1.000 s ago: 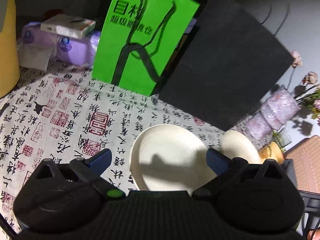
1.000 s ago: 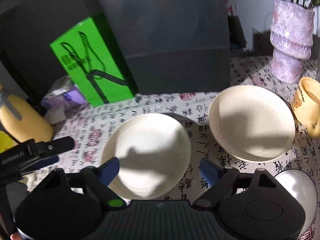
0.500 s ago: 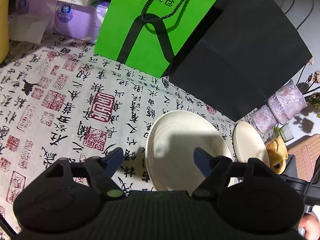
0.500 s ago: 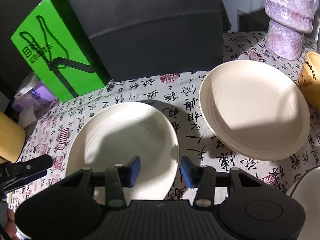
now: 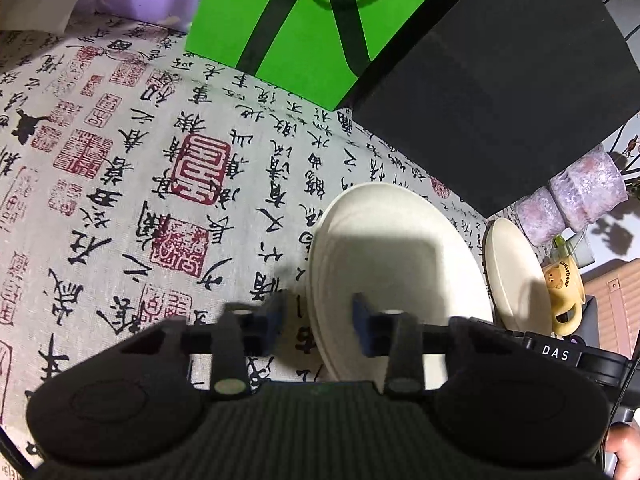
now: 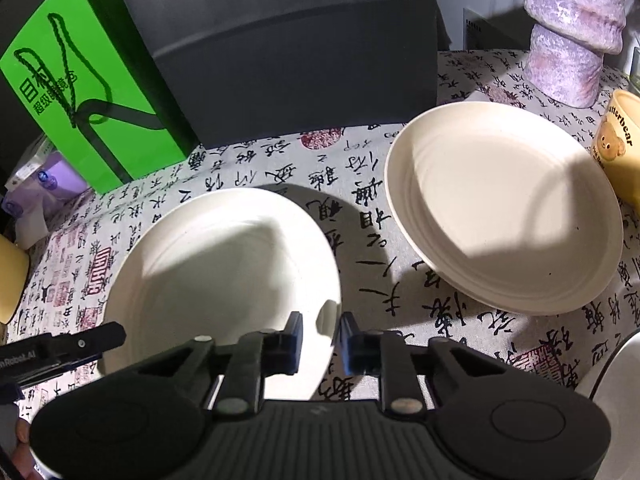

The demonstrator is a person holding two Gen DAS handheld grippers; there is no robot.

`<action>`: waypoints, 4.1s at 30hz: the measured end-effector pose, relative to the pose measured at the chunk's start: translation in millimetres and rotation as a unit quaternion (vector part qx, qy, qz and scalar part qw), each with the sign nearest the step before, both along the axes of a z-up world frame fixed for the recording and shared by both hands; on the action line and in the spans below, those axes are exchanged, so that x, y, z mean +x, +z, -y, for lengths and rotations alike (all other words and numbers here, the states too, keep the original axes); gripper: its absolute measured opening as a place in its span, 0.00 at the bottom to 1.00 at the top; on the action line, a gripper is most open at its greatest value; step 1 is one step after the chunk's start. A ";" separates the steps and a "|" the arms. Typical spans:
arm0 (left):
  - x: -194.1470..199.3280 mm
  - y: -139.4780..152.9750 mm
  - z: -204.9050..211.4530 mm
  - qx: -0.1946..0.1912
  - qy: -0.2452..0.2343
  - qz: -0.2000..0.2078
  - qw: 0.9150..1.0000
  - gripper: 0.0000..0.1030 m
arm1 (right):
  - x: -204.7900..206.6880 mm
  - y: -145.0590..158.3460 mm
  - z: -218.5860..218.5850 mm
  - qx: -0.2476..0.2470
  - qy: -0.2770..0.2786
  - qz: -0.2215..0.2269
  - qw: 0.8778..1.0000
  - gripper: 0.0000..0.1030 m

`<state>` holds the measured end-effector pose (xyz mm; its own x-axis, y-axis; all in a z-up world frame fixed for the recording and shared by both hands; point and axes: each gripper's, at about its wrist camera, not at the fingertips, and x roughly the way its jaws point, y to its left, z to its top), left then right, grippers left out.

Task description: Organize plates and bowls

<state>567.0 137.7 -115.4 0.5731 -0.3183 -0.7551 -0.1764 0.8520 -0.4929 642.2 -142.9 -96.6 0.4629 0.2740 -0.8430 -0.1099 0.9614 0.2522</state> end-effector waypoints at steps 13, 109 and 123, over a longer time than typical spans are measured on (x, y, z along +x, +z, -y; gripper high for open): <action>2.0 -4.4 0.1 0.006 -0.006 0.006 1.000 0.08 | -1.6 -3.6 1.6 -0.002 0.001 0.015 1.000 0.07; -197.2 122.7 44.5 0.100 0.059 0.145 0.983 0.09 | -188.8 119.4 39.1 0.066 0.038 0.179 0.981 0.07; -248.4 130.7 54.0 0.100 0.062 0.158 0.980 0.09 | -240.0 135.4 50.0 0.068 0.040 0.200 0.977 0.07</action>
<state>318.5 83.7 15.3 0.8130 -0.0946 -0.5745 -0.1506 0.9190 -0.3644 402.2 -192.9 38.8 0.7206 0.4189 -0.5525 -0.2982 0.9066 0.2986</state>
